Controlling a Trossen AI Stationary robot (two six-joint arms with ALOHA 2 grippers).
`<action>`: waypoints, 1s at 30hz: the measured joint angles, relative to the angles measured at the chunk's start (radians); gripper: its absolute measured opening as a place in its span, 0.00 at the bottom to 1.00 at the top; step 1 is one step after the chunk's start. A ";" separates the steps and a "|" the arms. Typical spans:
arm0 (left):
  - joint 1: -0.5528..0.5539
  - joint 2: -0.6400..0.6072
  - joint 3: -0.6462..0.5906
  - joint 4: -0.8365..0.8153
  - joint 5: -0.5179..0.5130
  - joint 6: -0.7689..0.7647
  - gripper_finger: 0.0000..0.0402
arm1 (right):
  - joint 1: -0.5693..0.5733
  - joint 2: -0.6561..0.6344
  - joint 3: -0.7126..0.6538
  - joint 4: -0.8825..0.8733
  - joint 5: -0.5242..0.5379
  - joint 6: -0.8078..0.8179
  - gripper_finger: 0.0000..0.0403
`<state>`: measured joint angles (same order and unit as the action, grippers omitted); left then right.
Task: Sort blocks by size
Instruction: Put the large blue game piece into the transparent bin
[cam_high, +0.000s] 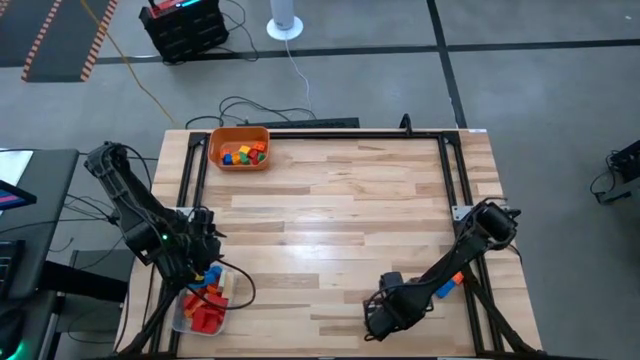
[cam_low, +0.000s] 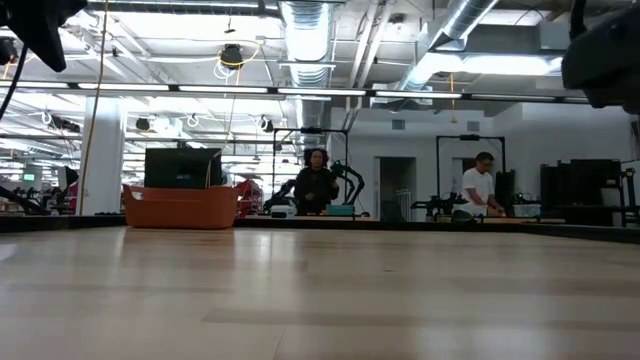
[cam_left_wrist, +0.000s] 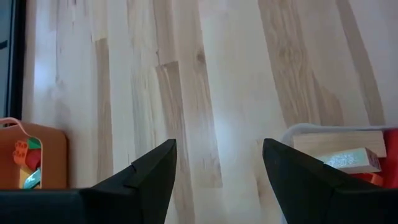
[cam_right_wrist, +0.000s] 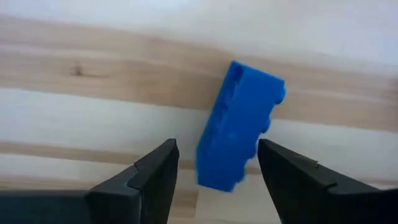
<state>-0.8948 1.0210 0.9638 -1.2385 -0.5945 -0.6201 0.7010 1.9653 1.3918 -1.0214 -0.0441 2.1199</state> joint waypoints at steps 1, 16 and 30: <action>0.000 0.000 0.000 0.000 0.000 0.000 0.58 | 0.000 0.000 0.000 -0.001 0.009 -0.002 0.63; 0.000 0.000 0.000 -0.001 0.009 -0.006 0.58 | -0.017 0.000 -0.071 0.021 0.020 -0.062 0.63; 0.000 0.000 0.000 0.010 -0.048 0.244 0.58 | -0.057 -0.040 -0.101 0.063 0.143 -0.337 0.28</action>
<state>-0.8948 1.0207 0.9638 -1.2289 -0.6427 -0.3759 0.6438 1.9248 1.2907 -0.9580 0.0993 1.7828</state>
